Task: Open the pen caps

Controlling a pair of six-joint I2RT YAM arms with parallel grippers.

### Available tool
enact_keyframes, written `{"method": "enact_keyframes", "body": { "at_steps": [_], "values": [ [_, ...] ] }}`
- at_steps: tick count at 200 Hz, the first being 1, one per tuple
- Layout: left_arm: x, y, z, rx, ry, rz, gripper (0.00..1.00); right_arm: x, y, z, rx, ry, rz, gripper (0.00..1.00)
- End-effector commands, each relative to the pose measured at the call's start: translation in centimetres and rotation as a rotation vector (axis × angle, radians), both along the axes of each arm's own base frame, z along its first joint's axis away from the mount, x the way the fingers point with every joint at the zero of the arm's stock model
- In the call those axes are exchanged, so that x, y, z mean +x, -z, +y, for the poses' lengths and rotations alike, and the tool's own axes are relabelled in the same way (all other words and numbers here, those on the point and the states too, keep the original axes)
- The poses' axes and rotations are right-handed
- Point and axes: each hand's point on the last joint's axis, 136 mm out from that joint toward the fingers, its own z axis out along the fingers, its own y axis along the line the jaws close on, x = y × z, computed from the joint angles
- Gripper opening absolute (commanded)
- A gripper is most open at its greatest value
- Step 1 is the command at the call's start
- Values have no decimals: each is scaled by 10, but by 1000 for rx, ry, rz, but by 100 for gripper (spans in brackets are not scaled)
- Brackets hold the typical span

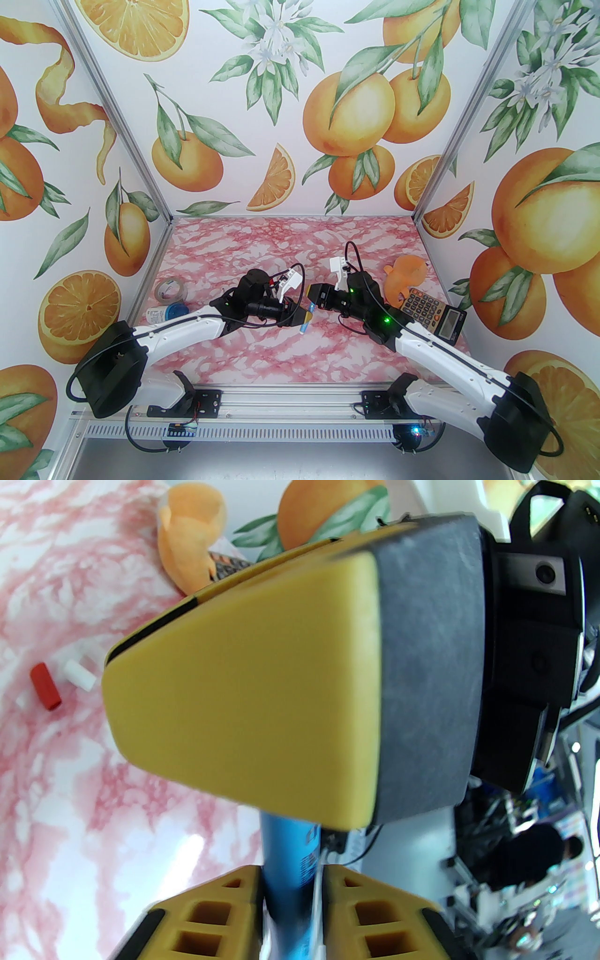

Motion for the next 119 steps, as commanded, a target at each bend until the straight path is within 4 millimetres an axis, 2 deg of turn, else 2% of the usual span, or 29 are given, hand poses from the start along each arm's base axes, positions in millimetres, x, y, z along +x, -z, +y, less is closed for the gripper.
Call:
{"method": "enact_keyframes", "body": {
  "at_steps": [1, 53, 93, 119],
  "values": [
    [2, -16, -8, -70, -7, -41, 34, 4, -23, 2, 59, 4, -38, 14],
    [2, -13, -14, -76, -39, -53, 32, 3, -26, 3, 122, 23, -24, 14],
    [5, -9, -13, -52, -68, -67, 17, 5, -29, -6, 146, 75, -36, 13],
    [6, -8, -12, -39, -76, -72, 2, 6, -24, -9, 129, 92, -32, 13]
  ]
}}
